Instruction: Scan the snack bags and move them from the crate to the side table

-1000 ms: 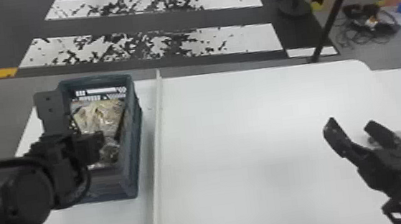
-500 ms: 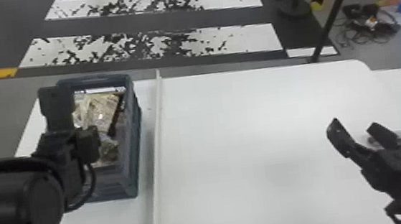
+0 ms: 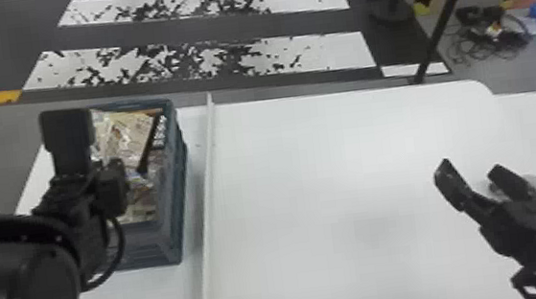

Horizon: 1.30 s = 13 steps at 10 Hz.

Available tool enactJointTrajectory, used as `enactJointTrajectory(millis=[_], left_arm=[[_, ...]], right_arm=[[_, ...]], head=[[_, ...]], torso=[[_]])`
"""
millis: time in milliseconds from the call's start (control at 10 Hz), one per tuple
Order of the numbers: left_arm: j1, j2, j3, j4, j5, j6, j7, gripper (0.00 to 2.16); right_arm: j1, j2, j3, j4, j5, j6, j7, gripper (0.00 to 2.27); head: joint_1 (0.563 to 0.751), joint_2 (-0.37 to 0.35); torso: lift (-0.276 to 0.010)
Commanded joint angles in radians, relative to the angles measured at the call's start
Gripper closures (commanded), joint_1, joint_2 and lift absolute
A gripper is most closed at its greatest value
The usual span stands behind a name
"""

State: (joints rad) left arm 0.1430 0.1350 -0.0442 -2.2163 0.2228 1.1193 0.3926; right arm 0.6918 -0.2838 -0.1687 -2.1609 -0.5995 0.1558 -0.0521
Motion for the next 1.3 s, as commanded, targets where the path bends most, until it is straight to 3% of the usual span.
enactJointTrajectory(millis=[0,200,500,600,700,800,900,1000,1200], left_arm=[[0.015,-0.002,-0.005,-0.037,0.000,0.000,0.008,2.14],[0.052,0.000,-0.003,-0.140,0.003,0.003,0.008,2.14],[0.112,0.000,-0.005,-0.310,0.055,0.006,-0.060,2.14],[0.121,0.000,-0.034,-0.345,0.082,0.012,-0.095,2.14],[0.124,-0.002,-0.063,-0.353,0.138,0.012,-0.161,2.14],[0.113,-0.005,-0.092,-0.336,0.184,0.012,-0.279,2.14],[0.090,-0.006,-0.163,-0.281,0.170,0.009,-0.364,2.14],[0.061,-0.009,-0.230,-0.209,0.155,0.006,-0.414,2.14],[0.021,-0.009,-0.327,-0.071,0.095,0.006,-0.498,2.14]], right_arm=[[-0.001,0.000,0.000,0.001,0.000,-0.003,0.000,0.14],[-0.001,0.000,0.000,-0.002,0.000,-0.003,0.000,0.14],[-0.006,-0.002,-0.029,-0.008,0.001,-0.006,-0.003,0.14],[-0.011,-0.003,-0.041,-0.017,0.009,-0.003,-0.003,0.14],[-0.014,-0.005,-0.058,-0.033,0.012,0.015,-0.005,0.14],[-0.017,-0.005,-0.069,-0.040,0.007,0.034,-0.005,0.14],[-0.017,-0.005,-0.072,-0.045,0.004,0.037,-0.005,0.14],[-0.012,-0.005,-0.074,-0.051,0.004,0.037,-0.005,0.14],[-0.014,-0.005,-0.087,-0.059,0.004,0.034,-0.015,0.14]], head=[[0.695,-0.060],[0.695,-0.063],[0.695,-0.101],[0.695,-0.130],[0.695,-0.173],[0.695,-0.205],[0.695,-0.281],[0.695,-0.350],[0.695,-0.350]], torso=[[-0.087],[-0.087],[-0.087],[-0.087],[-0.087],[-0.087],[-0.087],[-0.087],[-0.087]])
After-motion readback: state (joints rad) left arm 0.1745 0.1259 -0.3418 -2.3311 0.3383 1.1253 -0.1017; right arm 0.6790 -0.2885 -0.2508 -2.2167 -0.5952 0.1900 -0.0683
